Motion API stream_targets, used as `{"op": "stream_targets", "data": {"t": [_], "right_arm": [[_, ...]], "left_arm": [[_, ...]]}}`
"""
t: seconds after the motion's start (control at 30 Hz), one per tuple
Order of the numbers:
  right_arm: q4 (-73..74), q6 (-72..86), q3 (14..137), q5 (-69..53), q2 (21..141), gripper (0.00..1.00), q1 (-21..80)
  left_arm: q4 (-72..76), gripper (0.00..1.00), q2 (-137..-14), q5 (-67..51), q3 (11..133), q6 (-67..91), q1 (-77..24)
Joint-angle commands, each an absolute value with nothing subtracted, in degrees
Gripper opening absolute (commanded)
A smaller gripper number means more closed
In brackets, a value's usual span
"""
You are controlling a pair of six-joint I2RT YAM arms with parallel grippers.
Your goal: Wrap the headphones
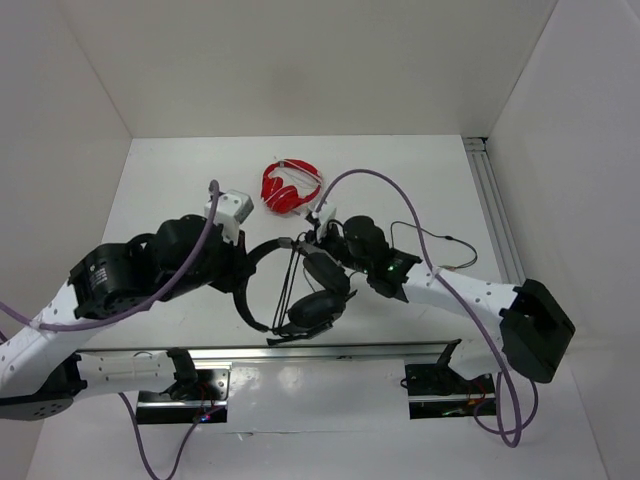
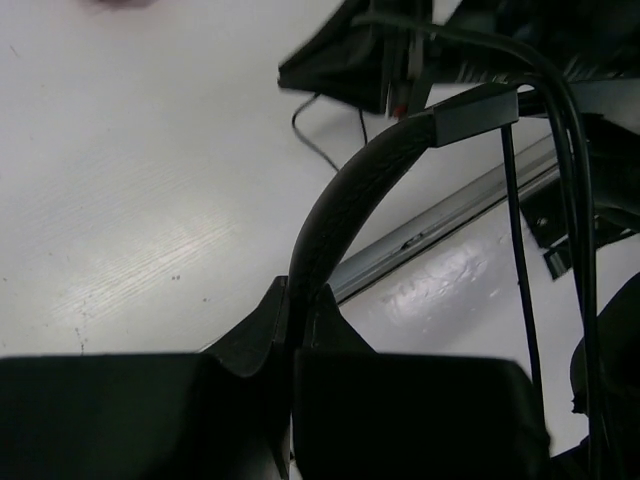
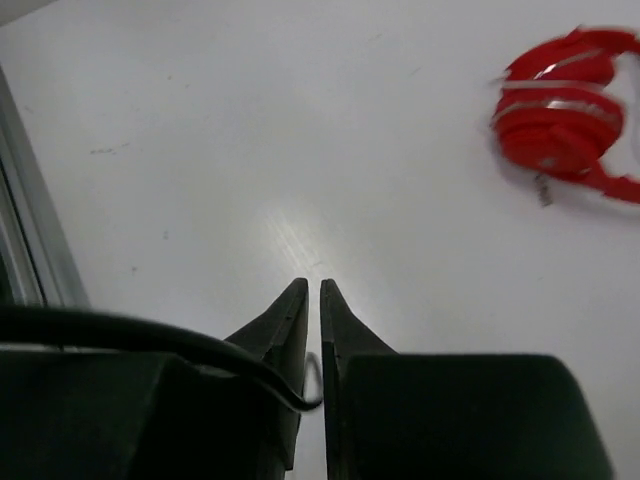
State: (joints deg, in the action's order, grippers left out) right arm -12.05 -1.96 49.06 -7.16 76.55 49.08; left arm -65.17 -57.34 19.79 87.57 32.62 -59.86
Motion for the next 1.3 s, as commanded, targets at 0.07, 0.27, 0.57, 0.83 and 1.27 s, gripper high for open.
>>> {"op": "stream_targets", "data": {"t": [0.07, 0.27, 0.57, 0.83, 1.27], "right_arm": [[-38.82, 11.24, 37.63, -13.36, 83.05, 0.17, 49.48], [-49.29, 15.03, 32.78, -14.68, 92.97, 0.19, 49.48], [-55.89, 17.4, 26.11, -12.67, 98.36, 0.2, 49.48], [-44.49, 17.15, 19.95, 4.9, 83.08, 0.0, 61.4], [-3.89, 12.67, 38.65, 34.54, 53.88, 0.0, 86.65]], "left_arm": [[-63.18, 0.0, -58.89, 27.14, 97.45, 44.98, -60.29], [-68.81, 0.0, -61.08, 36.38, 105.37, 53.51, -60.29], [-77.26, 0.0, -67.22, 42.47, 118.73, 54.7, -50.73], [-71.21, 0.0, -75.31, 34.2, 116.83, 44.23, -31.33], [-59.24, 0.0, -81.82, 36.74, 91.95, 39.19, -20.75]]}}
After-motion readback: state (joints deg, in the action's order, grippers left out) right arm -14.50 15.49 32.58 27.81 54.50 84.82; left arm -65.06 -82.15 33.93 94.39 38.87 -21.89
